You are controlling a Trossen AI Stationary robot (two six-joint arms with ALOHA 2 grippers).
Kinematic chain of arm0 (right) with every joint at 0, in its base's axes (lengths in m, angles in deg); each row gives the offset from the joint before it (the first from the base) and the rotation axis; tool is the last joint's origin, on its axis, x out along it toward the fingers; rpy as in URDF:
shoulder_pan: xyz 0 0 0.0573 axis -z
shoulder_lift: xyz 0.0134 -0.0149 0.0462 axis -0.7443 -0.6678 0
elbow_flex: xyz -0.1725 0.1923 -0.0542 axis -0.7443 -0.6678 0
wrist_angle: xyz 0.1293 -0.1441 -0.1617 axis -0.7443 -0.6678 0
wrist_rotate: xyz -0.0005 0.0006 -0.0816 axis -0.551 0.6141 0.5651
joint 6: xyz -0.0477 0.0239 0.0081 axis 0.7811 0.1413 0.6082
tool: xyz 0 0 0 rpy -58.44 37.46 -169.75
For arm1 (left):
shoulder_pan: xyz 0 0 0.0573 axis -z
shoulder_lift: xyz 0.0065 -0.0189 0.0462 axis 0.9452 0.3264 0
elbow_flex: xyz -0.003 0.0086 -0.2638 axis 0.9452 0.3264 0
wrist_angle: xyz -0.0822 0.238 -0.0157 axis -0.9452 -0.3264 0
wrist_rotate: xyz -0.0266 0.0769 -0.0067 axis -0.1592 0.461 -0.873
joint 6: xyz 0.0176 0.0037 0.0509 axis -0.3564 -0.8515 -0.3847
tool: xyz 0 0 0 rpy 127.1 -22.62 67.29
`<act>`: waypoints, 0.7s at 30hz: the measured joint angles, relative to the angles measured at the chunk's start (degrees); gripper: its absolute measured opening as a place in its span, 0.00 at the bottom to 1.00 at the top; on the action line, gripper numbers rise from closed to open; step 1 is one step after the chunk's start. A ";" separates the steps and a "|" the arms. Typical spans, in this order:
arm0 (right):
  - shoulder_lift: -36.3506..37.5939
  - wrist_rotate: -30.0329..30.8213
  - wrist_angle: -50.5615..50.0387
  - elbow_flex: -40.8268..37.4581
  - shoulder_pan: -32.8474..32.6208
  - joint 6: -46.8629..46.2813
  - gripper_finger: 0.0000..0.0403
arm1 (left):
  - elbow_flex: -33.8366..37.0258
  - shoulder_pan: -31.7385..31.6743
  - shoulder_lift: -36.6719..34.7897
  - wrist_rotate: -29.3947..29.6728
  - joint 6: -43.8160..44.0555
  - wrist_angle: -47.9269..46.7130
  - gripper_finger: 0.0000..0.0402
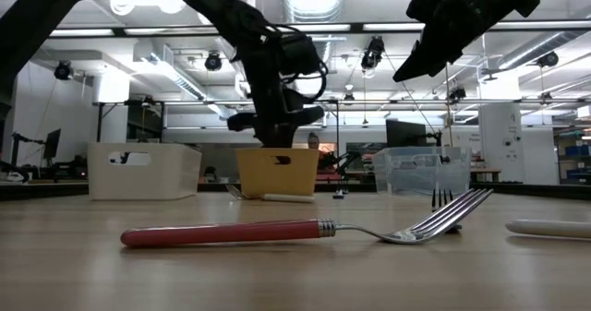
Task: Sort silverware by color (type)
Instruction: Put the pink fork into the yellow bin
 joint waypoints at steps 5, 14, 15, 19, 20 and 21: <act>0.00 0.00 0.00 0.00 0.00 -0.46 0.20 | -4.04 -0.18 0.99 -1.08 -8.18 -7.37 0.09; 0.00 0.00 -0.07 0.00 0.00 -0.85 0.20 | -4.77 -0.90 0.98 -12.06 -33.40 -9.00 0.31; 0.00 0.00 -0.07 0.00 0.00 -0.85 0.20 | -4.43 -0.87 1.01 -11.61 -34.31 -9.29 0.34; 0.00 0.00 -0.07 0.00 0.00 -0.85 0.20 | -3.82 -1.07 1.16 -6.80 -36.06 -9.24 0.40; 0.00 0.00 -0.07 0.00 0.00 -0.85 0.20 | -3.82 -1.22 1.16 -5.86 -36.06 -8.92 0.41; 0.00 0.00 -0.06 0.00 0.00 -0.85 0.20 | -3.82 -1.36 1.16 -5.54 -36.01 -8.35 0.41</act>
